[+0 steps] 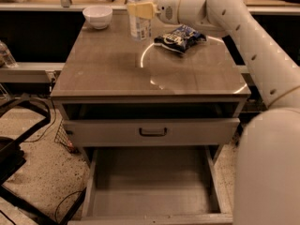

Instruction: Move blue plastic bottle near white bowl

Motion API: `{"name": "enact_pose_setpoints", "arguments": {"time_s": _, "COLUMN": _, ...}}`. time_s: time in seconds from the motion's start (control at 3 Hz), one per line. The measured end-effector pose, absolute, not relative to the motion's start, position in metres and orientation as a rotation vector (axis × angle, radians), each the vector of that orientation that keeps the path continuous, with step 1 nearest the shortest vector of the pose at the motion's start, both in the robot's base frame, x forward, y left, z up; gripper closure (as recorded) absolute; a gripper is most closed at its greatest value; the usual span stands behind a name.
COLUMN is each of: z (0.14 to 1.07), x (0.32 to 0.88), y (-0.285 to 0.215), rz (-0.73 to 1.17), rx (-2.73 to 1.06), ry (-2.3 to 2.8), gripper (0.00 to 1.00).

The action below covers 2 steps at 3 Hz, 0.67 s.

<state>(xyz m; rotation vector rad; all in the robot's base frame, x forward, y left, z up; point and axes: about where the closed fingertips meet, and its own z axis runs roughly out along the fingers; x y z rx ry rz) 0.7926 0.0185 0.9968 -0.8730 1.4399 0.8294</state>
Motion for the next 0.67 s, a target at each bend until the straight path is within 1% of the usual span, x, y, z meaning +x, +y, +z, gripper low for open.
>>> {"name": "enact_pose_setpoints", "arguments": {"time_s": 0.33, "z": 1.008, "x": 0.845, "y": 0.003, "rz": 0.769, "rx": -0.752, "ry": 1.49, "gripper": 1.0}}
{"name": "enact_pose_setpoints", "arguments": {"time_s": 0.67, "z": 1.021, "x": 0.894, "y": -0.023, "rz": 0.682, "rx": -0.547, "ry": 1.514, "gripper": 1.0}}
